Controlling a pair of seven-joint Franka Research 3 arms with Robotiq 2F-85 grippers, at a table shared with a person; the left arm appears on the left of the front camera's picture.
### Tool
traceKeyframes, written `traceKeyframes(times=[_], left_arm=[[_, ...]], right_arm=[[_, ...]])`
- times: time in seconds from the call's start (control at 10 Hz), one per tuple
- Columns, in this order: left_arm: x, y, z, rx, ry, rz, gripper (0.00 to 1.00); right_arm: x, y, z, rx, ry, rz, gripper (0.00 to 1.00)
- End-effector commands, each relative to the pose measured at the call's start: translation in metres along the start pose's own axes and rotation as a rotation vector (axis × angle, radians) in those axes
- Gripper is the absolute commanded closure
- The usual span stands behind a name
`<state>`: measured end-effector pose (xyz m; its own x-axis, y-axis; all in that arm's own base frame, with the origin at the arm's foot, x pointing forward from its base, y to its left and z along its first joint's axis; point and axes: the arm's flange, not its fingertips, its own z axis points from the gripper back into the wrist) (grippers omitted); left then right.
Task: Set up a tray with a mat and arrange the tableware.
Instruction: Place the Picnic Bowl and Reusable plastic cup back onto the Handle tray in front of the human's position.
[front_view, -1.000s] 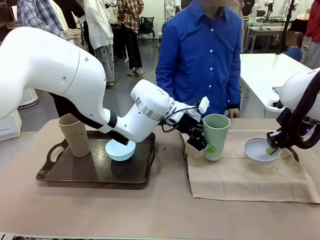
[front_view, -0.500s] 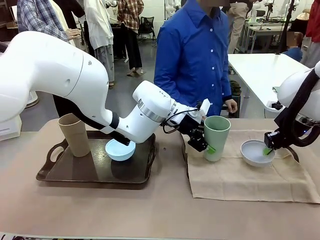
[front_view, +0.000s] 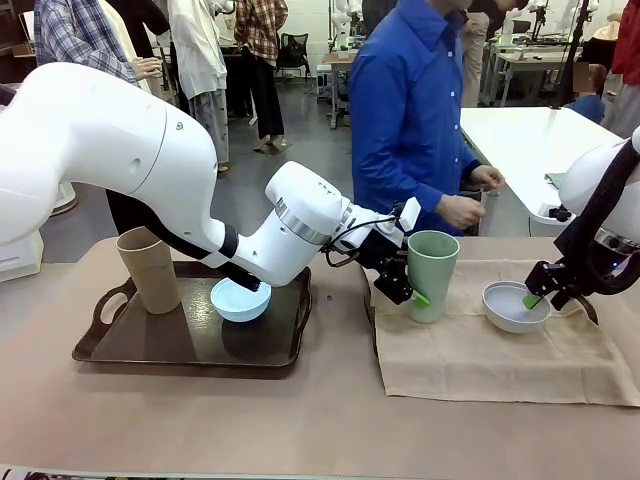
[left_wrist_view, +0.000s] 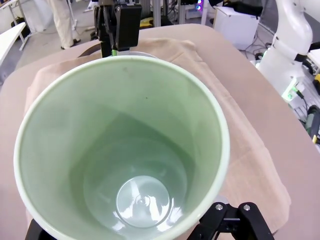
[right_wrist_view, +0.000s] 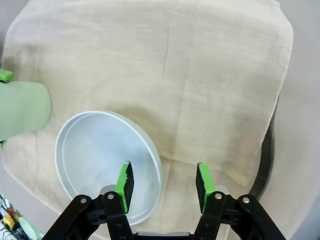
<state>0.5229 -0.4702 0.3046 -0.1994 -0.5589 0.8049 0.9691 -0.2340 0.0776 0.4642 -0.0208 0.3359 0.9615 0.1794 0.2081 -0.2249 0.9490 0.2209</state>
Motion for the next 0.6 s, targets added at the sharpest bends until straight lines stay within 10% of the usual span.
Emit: traceKeyframes(times=[0.0, 0.3, 0.5], left_arm=[[0.002, 0.001, 0.002, -0.007, 0.009, 0.025, 0.00], [-0.005, 0.004, 0.005, -0.024, 0.075, 0.118, 0.00], [-0.010, 0.006, 0.012, -0.032, 0.125, 0.190, 0.00]], right_arm=[[-0.002, 0.006, 0.009, -0.084, 0.006, -0.007, 0.28], [-0.013, 0.022, 0.038, -0.139, -0.005, 0.026, 0.00], [-0.020, 0.030, 0.058, -0.178, -0.003, 0.022, 0.00]])
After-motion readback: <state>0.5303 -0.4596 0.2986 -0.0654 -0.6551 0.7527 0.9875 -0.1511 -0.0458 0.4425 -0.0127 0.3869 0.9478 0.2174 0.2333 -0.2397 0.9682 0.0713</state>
